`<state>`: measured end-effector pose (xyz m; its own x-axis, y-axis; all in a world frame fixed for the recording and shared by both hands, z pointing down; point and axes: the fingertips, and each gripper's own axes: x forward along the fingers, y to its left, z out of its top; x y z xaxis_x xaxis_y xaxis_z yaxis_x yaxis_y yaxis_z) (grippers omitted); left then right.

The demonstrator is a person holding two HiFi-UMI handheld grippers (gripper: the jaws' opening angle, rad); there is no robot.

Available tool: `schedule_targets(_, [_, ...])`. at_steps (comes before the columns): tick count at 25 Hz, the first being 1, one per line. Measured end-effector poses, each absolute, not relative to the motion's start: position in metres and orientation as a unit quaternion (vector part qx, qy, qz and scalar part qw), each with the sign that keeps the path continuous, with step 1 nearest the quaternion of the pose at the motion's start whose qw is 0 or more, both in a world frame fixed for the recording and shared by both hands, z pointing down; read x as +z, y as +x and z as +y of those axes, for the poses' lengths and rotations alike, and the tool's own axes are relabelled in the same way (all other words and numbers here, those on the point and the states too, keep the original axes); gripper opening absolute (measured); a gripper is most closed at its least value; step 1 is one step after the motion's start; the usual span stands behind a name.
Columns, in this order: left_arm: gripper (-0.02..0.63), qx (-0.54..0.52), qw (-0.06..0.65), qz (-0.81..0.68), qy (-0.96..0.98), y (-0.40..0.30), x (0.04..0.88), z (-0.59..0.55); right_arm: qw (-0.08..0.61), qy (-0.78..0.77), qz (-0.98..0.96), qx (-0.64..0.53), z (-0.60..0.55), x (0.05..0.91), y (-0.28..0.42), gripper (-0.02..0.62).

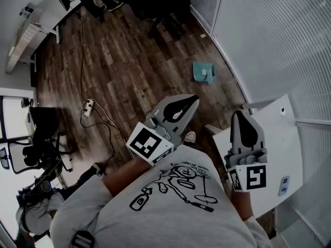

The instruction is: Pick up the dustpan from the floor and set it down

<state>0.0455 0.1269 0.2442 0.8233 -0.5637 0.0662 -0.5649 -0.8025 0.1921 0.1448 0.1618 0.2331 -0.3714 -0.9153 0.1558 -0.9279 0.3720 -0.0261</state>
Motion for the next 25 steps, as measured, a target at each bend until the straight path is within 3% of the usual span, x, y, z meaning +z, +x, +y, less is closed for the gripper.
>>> schedule_targets(25, [0.002, -0.011, 0.113, -0.291, 0.95, -0.041, 0.242, -0.04, 0.074, 0.552, -0.829, 0.044, -0.008, 0.22, 0.048, 0.005])
